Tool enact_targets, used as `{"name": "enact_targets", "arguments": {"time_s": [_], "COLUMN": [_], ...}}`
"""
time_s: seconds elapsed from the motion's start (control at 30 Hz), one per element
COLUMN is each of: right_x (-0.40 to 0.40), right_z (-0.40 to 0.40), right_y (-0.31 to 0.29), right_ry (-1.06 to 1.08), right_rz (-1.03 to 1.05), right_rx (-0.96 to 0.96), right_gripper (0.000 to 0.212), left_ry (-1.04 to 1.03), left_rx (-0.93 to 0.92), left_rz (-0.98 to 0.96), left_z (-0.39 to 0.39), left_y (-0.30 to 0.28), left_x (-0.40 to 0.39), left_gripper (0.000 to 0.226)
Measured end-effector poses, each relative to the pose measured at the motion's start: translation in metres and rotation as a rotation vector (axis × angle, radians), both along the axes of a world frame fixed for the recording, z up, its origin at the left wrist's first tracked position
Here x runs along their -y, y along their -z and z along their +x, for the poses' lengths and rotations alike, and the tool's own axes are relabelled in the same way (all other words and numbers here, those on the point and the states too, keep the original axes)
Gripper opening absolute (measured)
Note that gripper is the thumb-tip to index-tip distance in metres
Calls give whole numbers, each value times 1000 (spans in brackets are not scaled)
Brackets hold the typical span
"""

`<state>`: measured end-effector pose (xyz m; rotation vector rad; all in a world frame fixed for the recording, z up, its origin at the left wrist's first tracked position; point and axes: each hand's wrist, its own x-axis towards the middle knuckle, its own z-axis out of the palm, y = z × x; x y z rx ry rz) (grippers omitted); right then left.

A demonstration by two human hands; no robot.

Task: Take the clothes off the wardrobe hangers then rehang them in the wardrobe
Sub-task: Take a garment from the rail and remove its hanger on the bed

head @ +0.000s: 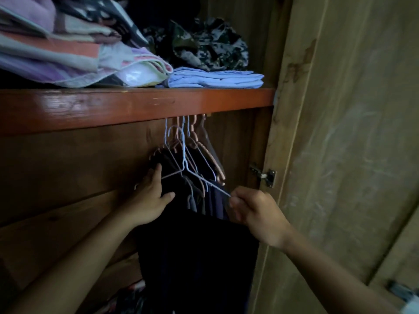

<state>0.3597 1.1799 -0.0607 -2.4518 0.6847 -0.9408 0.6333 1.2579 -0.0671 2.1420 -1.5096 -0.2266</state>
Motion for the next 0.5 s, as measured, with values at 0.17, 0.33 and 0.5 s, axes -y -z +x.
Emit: {"name": "enact_targets", "arguments": {"time_s": [0.17, 0.33, 0.5], "right_x": [-11, -16, -34], "right_z": [-63, -133, -204], "right_y": [0, 1, 4], "right_ry": [20, 132, 372], "right_rz": [62, 172, 81], "right_rx": [1, 38, 2], "right_gripper": [31, 29, 25], "left_ry": [133, 242, 385], "left_rx": [54, -96, -219], "left_rz": [-79, -279, -369], "left_z": [-35, -84, -149], "left_y": [5, 8, -1], "left_x": [8, 11, 12], "left_gripper": [60, 19, 24]}}
